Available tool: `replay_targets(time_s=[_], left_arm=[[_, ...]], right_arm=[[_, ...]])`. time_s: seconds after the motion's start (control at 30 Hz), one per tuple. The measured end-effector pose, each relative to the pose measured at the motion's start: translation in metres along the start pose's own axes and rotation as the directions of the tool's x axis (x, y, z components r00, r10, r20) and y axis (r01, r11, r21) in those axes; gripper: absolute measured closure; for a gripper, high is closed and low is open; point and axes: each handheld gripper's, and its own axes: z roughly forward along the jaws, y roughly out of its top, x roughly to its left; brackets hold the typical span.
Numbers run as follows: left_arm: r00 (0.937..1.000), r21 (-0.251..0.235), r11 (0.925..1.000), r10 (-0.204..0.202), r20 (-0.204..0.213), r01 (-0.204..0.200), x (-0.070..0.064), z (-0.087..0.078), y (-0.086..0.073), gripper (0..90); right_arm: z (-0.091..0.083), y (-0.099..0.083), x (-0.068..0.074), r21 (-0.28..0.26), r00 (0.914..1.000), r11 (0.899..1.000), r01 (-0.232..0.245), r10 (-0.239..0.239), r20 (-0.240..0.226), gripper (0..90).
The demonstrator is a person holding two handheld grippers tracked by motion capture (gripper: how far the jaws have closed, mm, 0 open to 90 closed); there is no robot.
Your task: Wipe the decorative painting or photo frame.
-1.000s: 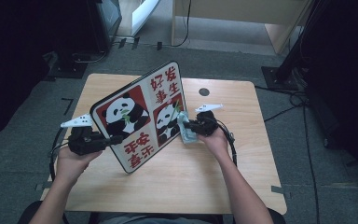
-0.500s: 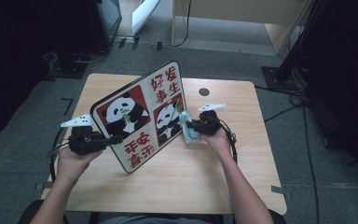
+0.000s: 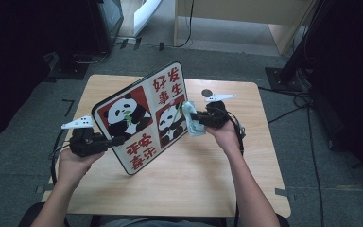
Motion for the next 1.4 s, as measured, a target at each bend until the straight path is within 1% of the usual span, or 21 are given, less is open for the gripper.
replay_targets(time_s=[0.1,0.17,0.23,0.3,0.33,0.37,0.4,0.43,0.57,0.67,0.77,0.8,0.83,0.9,1.0,1.1,1.17,1.2,1.23,1.3,1.4], left_arm=[[1.0000,0.005,1.0000,0.006,-0.004,-0.006,0.000,0.000,0.001,78.6],[1.0000,0.002,1.0000,0.006,-0.004,-0.006,0.000,0.000,0.000,78.7],[1.0000,0.000,1.0000,0.005,-0.004,-0.005,0.000,0.000,0.000,78.8],[1.0000,-0.003,1.0000,0.003,-0.006,-0.003,0.001,0.000,0.000,79.0],[0.9999,-0.005,1.0000,0.006,-0.009,-0.006,0.001,0.000,0.000,79.1],[0.9999,-0.005,1.0000,0.005,-0.010,-0.005,0.001,0.000,0.000,79.1],[1.0000,-0.006,1.0000,0.000,-0.010,0.000,0.000,0.000,0.000,79.2],[0.9999,-0.008,1.0000,-0.001,-0.011,0.001,0.000,0.000,0.000,79.2],[0.9998,-0.001,1.0000,0.006,-0.018,-0.006,0.000,0.000,0.001,79.6],[0.9998,-0.005,1.0000,0.003,-0.020,-0.003,0.000,0.000,0.001,79.9],[0.9997,-0.002,1.0000,0.006,-0.023,-0.006,0.000,0.000,0.001,80.0],[0.9997,-0.001,1.0000,0.009,-0.024,-0.009,0.000,0.000,0.001,80.1],[0.9996,-0.001,0.9999,0.010,-0.025,-0.010,-0.001,0.000,0.001,80.1],[0.9995,0.002,1.0000,0.008,-0.031,-0.008,-0.001,0.000,0.002,80.3],[0.9993,0.006,0.9999,0.013,-0.036,-0.013,-0.003,0.000,0.002,80.4],[0.9994,0.004,1.0000,0.008,-0.034,-0.008,-0.002,0.000,0.002,80.5],[0.9994,0.005,0.9999,0.010,-0.033,-0.010,-0.002,0.000,0.002,80.5],[0.9994,0.004,0.9999,0.011,-0.033,-0.011,-0.001,0.000,0.002,80.5],[0.9994,0.004,0.9999,0.011,-0.031,-0.011,-0.001,0.000,0.002,80.4],[0.9994,0.003,0.9999,0.010,-0.032,-0.010,-0.001,0.000,0.002,80.5],[0.9993,0.007,0.9999,0.011,-0.035,-0.010,-0.001,0.000,0.002,80.6]], right_arm=[[-0.007,0.010,0.003,-0.020,0.9999,1.000,0.011,-0.011,-0.002,81.3],[-0.013,0.018,0.006,-0.033,0.9997,0.999,0.025,-0.025,0.000,81.3],[-0.018,0.027,0.009,-0.052,0.9988,0.997,0.050,-0.050,-0.002,81.3],[-0.022,0.037,0.012,-0.069,0.9982,0.996,0.059,-0.060,-0.004,81.3],[-0.025,0.042,0.014,-0.079,0.9980,0.995,0.061,-0.062,-0.011,81.3],[-0.027,0.047,0.016,-0.089,0.9971,0.993,0.072,-0.074,-0.017,81.2],[-0.028,0.052,0.018,-0.098,0.9968,0.992,0.075,-0.078,-0.021,81.2],[-0.030,0.057,0.021,-0.110,0.9958,0.990,0.085,-0.089,-0.025,81.2],[-0.032,0.074,0.032,-0.129,0.9903,0.983,0.129,-0.134,-0.037,81.2],[-0.032,0.085,0.037,-0.151,0.9871,0.978,0.143,-0.152,-0.051,81.3],[-0.032,0.096,0.043,-0.167,0.9831,0.971,0.168,-0.178,-0.045,81.3],[-0.032,0.099,0.044,-0.178,0.9807,0.968,0.180,-0.190,-0.045,81.3],[-0.032,0.101,0.046,-0.181,0.9814,0.968,0.175,-0.186,-0.047,81.3],[-0.031,0.107,0.049,-0.198,0.9784,0.962,0.186,-0.200,-0.052,81.3],[-0.027,0.111,0.051,-0.199,0.9764,0.960,0.196,-0.210,-0.051,81.3],[-0.020,0.112,0.050,-0.183,0.9757,0.962,0.203,-0.215,-0.044,81.3],[-0.016,0.111,0.049,-0.174,0.9767,0.965,0.198,-0.209,-0.049,81.3],[-0.014,0.111,0.048,-0.175,0.9761,0.964,0.199,-0.211,-0.053,81.3],[-0.013,0.111,0.048,-0.171,0.9777,0.967,0.189,-0.202,-0.058,81.3],[-0.011,0.110,0.045,-0.174,0.9776,0.967,0.185,-0.199,-0.069,81.2],[-0.009,0.108,0.043,-0.169,0.9785,0.971,0.172,-0.188,-0.085,81.2]])
